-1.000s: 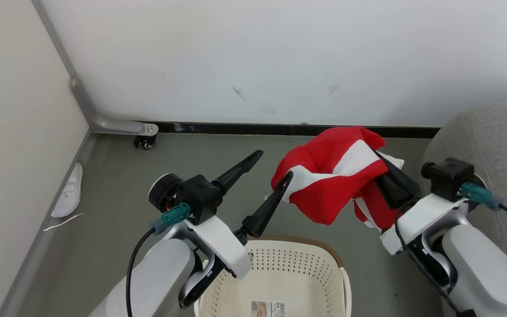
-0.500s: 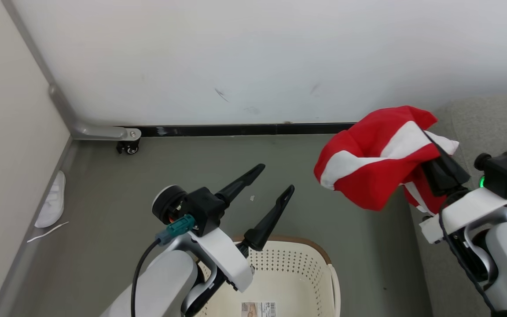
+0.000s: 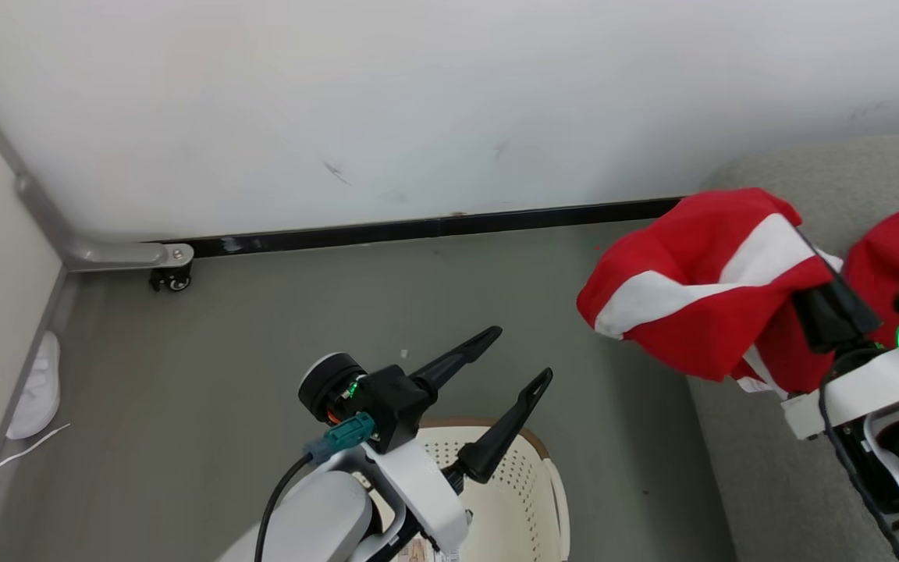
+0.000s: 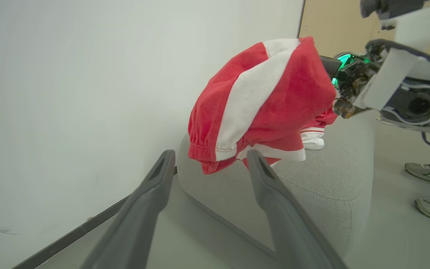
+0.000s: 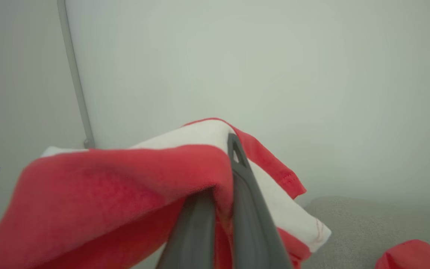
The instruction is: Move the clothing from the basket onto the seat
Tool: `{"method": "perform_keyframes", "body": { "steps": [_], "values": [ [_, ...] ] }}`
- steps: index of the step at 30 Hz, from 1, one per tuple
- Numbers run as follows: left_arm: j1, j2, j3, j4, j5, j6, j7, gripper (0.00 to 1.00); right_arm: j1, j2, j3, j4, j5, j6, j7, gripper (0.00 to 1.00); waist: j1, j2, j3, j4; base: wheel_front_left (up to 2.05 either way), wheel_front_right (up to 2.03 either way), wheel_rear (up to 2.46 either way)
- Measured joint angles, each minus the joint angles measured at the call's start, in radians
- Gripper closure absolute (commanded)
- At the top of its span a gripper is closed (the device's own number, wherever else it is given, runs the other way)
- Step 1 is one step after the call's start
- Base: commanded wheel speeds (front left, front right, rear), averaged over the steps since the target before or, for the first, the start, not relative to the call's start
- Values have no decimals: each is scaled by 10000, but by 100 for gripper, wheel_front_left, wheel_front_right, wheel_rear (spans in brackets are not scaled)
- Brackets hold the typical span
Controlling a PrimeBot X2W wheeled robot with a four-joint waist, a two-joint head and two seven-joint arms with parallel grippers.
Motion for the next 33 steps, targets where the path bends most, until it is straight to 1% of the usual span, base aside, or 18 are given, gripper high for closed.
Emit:
{"method": "perform_keyframes", "body": {
  "steps": [6, 13, 19, 24, 33],
  "values": [
    [247, 63, -236, -59, 0, -44, -36, 0, 332, 10, -658, -370, -107, 0, 0, 100, 0, 0, 24, -468, 0, 0, 0],
    [316, 165, -504, -217, -46, -46, -142, 0, 743, 92, -1118, -677, -207, 0, -2, 100, 0, 0, 29, -1111, 0, 0, 0],
    [404, 182, -665, -339, -238, -71, -146, 0, 832, 174, -1244, -836, -280, 0, 0, 100, 0, 0, 36, -1589, 0, 0, 0],
    [421, 219, -692, -403, -265, -71, -159, 0, 1206, 230, -1425, -968, -282, 0, 0, 100, 0, 0, 77, -1978, 0, 0, 0],
    [589, 318, -690, -566, -265, -71, -234, 0, 1209, 303, -1480, -1062, -282, 0, 0, 100, 0, 0, 238, -2619, 0, 0, 0]
  ]
}}
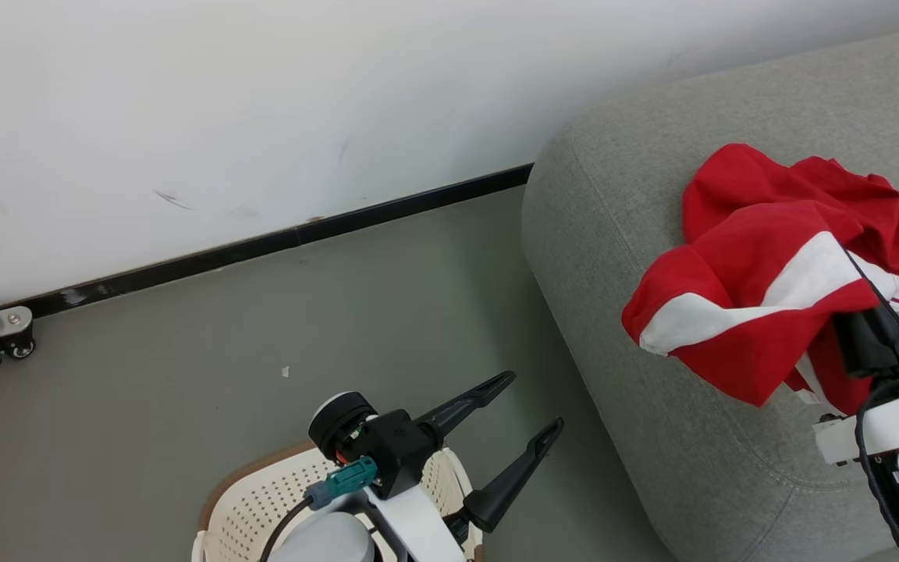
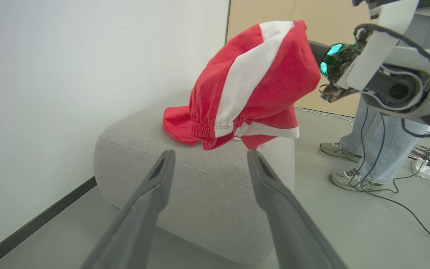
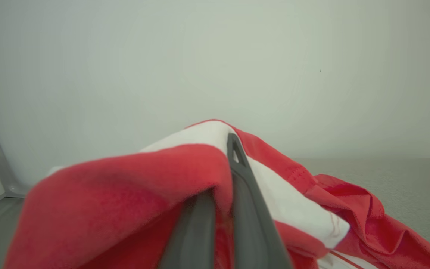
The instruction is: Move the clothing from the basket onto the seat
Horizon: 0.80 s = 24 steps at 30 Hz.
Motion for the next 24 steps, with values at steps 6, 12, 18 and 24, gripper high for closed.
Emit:
{"method": "perform_keyframes", "body": {
  "steps": [6, 12, 18, 24],
  "values": [
    [0, 134, 6, -113, 4, 0, -2, 0, -2, 44, 90, -42, 2, 0, 0, 100, 0, 0, 132, -356, 0, 0, 0],
    [1, 291, 81, -178, 21, 0, -4, 0, -51, 59, 169, -40, 13, 0, 0, 100, 0, 0, 258, -637, 0, 0, 0],
    [4, 316, 105, -305, 35, 2, -12, 0, -99, 63, 293, -12, 17, 0, 0, 100, 0, 0, 352, -838, 0, 0, 0],
    [21, 314, 94, -405, 33, 2, -12, 0, -515, 27, 318, 56, 27, 0, 0, 100, 0, 0, 422, -950, 0, 0, 0]
  ]
}}
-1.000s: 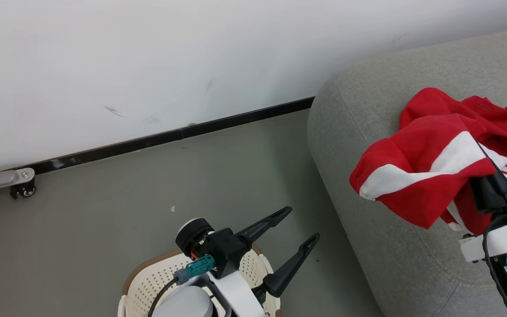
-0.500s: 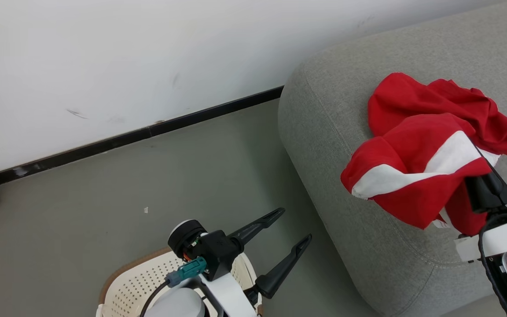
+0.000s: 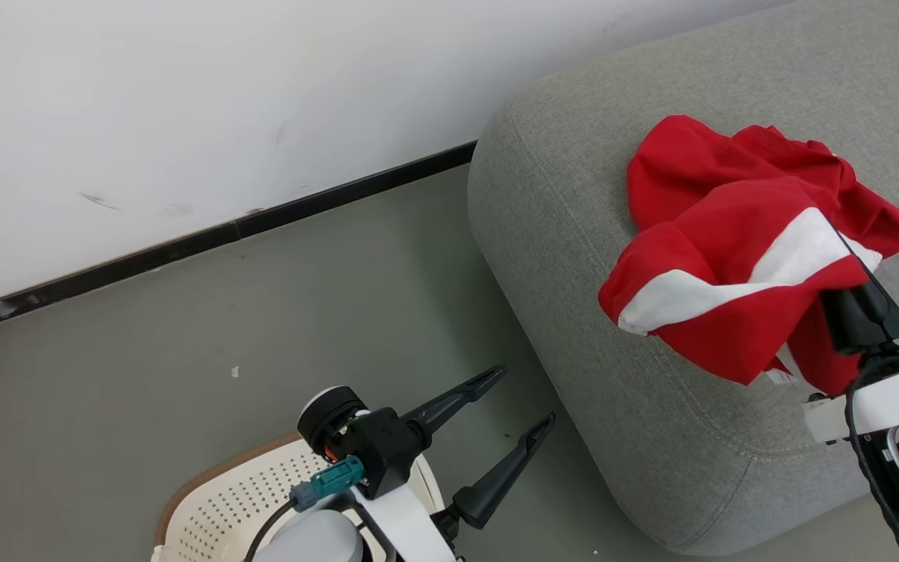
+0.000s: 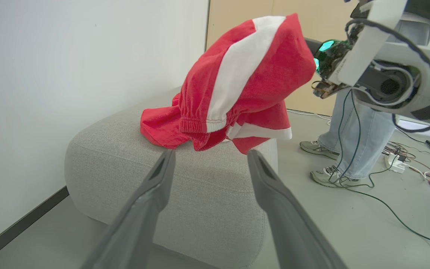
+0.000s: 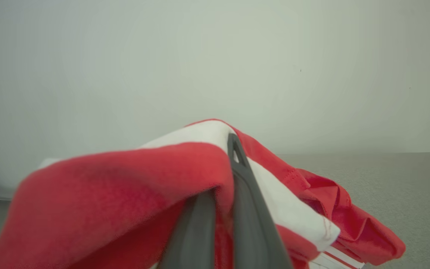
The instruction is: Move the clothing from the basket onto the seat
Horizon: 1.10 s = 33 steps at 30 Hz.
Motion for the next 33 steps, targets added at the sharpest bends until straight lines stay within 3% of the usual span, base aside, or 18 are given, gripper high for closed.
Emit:
{"method": "perform_keyframes", "body": {
  "steps": [14, 33],
  "values": [
    [0, 29, -104, -115, 0, 0, 17, 0, -872, -552, -215, 727, 366, 0, 0, 100, 0, 0, 283, 54, 0, 0, 0],
    [-10, 288, -146, -435, 4, 27, 451, 0, -3266, -1985, -742, 1779, 945, 0, -2, 100, 0, 0, 1037, 286, 0, 0, 0]
  ]
}}
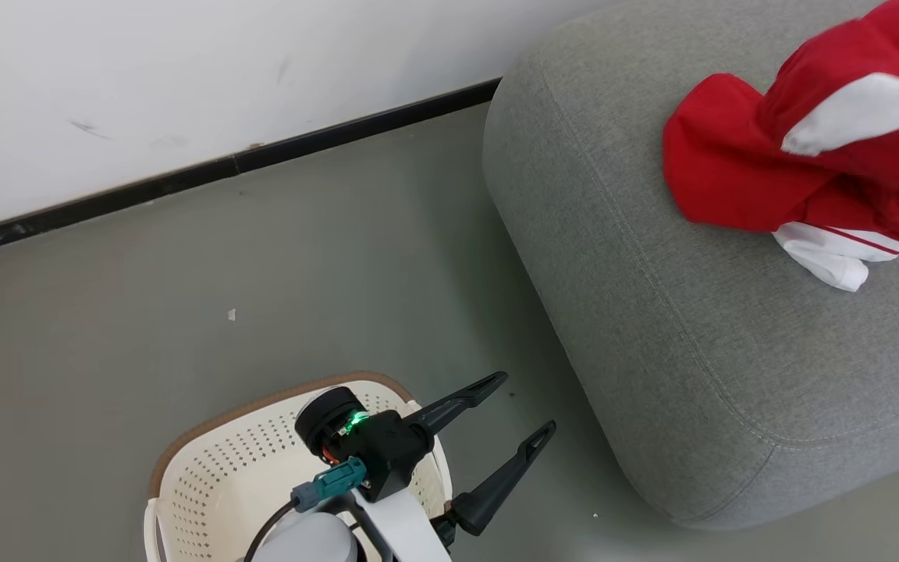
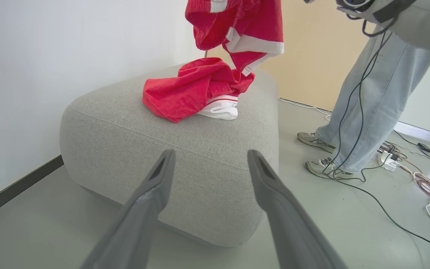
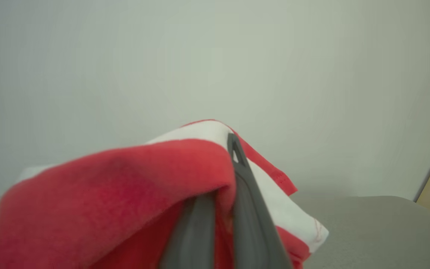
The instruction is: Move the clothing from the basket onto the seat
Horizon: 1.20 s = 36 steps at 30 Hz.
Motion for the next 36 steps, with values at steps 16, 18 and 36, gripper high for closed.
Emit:
{"method": "perform_keyframes", "body": {
  "steps": [16, 18, 36],
  "values": [
    [-40, 247, 23, -359, 86, 59, 230, 0, -1207, -1112, -589, 1361, 477, 0, 0, 100, 0, 0, 849, 315, 0, 0, 0],
    [-58, 253, 29, -462, 94, 59, 284, 0, -1499, -1306, -800, 1647, 732, 0, 0, 100, 0, 0, 1021, 384, 0, 0, 0],
    [-461, 399, 86, -1039, 360, 146, 677, 0, -2644, -2422, -1110, 3544, 1074, 2, 0, 100, 0, 0, 2225, 848, 0, 0, 0]
  ]
}}
